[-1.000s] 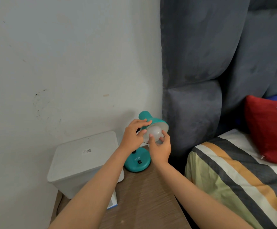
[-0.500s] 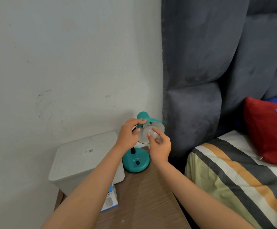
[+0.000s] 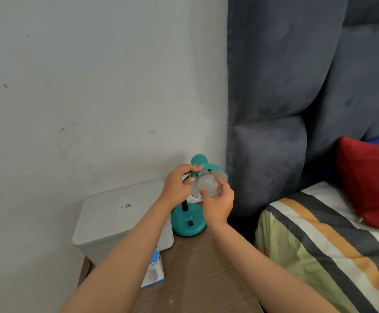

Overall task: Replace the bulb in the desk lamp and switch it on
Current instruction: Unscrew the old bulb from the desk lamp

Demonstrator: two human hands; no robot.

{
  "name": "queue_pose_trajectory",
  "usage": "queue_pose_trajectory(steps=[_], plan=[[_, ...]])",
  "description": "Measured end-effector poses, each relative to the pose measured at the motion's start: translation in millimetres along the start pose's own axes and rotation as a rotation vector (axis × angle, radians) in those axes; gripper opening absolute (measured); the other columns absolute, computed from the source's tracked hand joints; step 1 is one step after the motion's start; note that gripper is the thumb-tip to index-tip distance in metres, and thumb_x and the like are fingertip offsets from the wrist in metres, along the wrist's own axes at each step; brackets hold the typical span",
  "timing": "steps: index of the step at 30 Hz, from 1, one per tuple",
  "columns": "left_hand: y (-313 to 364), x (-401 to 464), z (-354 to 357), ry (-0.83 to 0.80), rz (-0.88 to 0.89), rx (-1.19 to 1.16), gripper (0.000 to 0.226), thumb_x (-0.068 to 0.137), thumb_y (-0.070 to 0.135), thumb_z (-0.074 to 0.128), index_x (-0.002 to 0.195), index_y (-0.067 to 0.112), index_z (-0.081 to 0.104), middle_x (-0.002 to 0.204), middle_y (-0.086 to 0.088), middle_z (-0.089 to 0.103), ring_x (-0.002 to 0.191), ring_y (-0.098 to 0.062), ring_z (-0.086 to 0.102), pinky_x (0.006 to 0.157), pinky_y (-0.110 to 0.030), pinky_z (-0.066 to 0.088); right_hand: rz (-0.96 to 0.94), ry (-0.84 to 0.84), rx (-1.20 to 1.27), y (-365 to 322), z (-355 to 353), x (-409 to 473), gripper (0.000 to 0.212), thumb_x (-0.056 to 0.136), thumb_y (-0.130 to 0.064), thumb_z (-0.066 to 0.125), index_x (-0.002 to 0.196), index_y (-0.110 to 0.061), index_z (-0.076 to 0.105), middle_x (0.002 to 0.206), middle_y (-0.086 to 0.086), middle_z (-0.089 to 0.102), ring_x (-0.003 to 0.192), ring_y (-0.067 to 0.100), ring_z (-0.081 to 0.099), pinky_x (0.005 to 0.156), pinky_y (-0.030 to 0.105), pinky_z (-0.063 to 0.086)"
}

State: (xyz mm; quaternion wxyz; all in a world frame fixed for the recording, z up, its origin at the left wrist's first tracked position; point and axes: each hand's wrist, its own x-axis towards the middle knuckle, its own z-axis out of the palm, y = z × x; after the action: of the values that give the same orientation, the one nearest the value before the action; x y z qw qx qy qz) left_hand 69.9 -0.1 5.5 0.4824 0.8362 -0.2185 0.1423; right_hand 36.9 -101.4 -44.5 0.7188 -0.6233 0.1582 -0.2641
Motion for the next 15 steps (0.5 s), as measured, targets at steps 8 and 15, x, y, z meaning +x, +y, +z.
queue_pose_trajectory(steps=[8, 15], plan=[[1.3, -1.7, 4.9, -0.003, 0.009, 0.005, 0.039, 0.083, -0.012, 0.053, 0.108, 0.015, 0.065, 0.113, 0.001, 0.061, 0.105, 0.0, 0.053, 0.092, -0.001, 0.035, 0.047, -0.002, 0.007, -0.7, -1.8, -5.2, 0.061, 0.074, -0.017, 0.079, 0.127, -0.022, 0.049, 0.127, 0.006, 0.046, 0.106, 0.016, 0.053, 0.09, 0.031, 0.048], [1.0, -2.3, 4.3, -0.006, 0.0, 0.013, 0.039, 0.083, -0.01, 0.054, 0.109, 0.016, 0.065, 0.113, 0.002, 0.061, 0.105, -0.002, 0.053, 0.091, -0.001, 0.035, -0.002, -0.029, -0.029, 0.9, -6.2, -4.4, 0.049, 0.078, -0.002, 0.071, 0.121, -0.024, 0.059, 0.12, 0.005, 0.046, 0.096, 0.014, 0.059, 0.089, 0.026, 0.049]])
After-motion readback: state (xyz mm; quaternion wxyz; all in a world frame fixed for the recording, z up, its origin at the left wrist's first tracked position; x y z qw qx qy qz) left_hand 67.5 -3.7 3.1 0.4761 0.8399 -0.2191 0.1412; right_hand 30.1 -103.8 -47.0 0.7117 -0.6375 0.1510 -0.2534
